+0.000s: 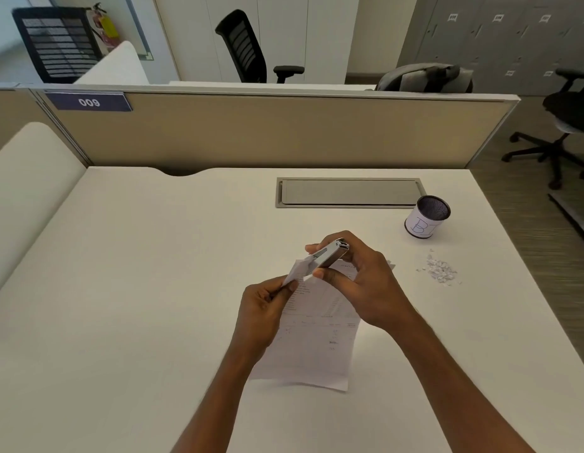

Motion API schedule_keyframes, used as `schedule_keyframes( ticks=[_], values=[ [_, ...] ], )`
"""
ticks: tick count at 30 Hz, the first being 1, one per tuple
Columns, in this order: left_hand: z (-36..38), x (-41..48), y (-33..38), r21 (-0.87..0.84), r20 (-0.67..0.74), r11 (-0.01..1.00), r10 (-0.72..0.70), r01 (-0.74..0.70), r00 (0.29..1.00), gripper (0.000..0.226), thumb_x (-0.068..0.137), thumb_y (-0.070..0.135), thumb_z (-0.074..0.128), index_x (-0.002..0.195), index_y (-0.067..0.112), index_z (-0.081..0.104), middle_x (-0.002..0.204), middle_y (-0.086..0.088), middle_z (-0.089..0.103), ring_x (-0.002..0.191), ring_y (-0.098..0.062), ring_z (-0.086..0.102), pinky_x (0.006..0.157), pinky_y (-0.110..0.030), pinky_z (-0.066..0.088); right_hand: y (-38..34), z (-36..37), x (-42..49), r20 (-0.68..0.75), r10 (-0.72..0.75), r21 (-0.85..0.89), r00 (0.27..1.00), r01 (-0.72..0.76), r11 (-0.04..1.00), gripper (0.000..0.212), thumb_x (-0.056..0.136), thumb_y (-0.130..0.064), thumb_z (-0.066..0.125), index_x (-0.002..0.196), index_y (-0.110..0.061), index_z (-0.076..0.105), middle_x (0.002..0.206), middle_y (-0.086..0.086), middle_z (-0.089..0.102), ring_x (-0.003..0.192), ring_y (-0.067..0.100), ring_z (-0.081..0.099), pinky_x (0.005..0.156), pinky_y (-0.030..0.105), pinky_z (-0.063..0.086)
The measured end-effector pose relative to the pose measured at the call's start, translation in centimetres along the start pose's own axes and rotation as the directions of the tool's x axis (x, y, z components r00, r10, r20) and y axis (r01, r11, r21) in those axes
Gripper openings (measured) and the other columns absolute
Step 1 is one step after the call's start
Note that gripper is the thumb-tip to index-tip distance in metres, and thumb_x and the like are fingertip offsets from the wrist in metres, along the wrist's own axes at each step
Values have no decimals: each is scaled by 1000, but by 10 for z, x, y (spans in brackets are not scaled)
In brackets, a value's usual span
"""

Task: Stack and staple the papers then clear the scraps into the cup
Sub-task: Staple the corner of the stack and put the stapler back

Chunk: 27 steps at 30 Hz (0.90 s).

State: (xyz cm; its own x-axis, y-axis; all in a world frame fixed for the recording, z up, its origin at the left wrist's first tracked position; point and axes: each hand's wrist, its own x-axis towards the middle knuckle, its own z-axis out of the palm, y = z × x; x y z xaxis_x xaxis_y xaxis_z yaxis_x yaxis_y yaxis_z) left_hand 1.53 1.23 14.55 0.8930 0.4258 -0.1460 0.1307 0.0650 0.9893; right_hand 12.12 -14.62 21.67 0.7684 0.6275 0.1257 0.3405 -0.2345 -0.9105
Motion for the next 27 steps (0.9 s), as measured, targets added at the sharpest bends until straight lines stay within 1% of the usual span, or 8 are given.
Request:
schedule_keyframes(
  ticks=[3,6,9,14,18,21,24,27],
  values=[
    [0,-6,3,-4,28,1000,25,-25,999,25,106,19,62,109,26,86,91,-2,84,77,-15,72,68,-31,52,-4,-3,-5,57,-1,-7,998,1,1000,21,94,-16,73,110,-20,60,115,-14,77,116,7,68,101,24,50],
    [2,-10,6,6,39,999,44,-45,998,28,106,19,62,106,34,86,94,-3,84,81,-27,75,71,-34,54,-6,-1,-9,68,10,-3,998,-9,1000,19,95,-19,72,109,-21,59,113,-12,77,113,7,69,97,14,49],
    [3,-13,7,13,51,998,54,-55,997,27,106,18,62,108,29,86,96,-3,84,92,-40,75,74,-38,56,-5,2,-12,45,40,-1,998,-40,999,18,95,-24,71,107,-25,58,113,-12,77,111,4,69,92,13,49],
    [1,-16,5,63,62,996,60,-64,996,26,107,17,61,107,24,86,95,-2,84,85,-28,77,72,-33,56,-5,6,-18,-10,62,19,998,-62,998,18,94,-24,72,105,-22,58,110,-10,76,107,6,69,95,27,54],
    [0,-18,2,82,61,995,44,-49,997,25,107,18,61,112,24,85,97,-1,84,86,-27,77,72,-34,55,-5,10,-23,-36,62,41,997,-60,997,19,93,-22,74,103,-18,58,108,-5,76,109,13,71,101,39,56],
    [0,-19,1,81,69,996,38,-43,997,25,107,17,61,112,22,85,97,-3,84,87,-28,77,73,-32,55,-4,12,-26,-47,63,42,997,-61,997,19,93,-19,75,102,-18,58,105,-5,76,107,13,71,100,37,56],
    [1,-21,0,69,69,997,28,-33,997,24,107,15,61,111,19,85,97,-2,84,83,-13,75,71,-25,55,-3,16,-28,-92,84,22,992,-82,996,18,93,-21,74,98,-21,57,102,-7,75,104,9,70,94,33,56],
    [3,-21,-1,81,62,996,27,-32,998,24,106,15,62,109,18,85,93,-2,84,78,-10,71,68,-23,52,-2,17,-29,-121,96,3,988,-96,995,17,93,-22,74,97,-21,58,103,-7,75,103,8,70,91,27,56]
  ],
)
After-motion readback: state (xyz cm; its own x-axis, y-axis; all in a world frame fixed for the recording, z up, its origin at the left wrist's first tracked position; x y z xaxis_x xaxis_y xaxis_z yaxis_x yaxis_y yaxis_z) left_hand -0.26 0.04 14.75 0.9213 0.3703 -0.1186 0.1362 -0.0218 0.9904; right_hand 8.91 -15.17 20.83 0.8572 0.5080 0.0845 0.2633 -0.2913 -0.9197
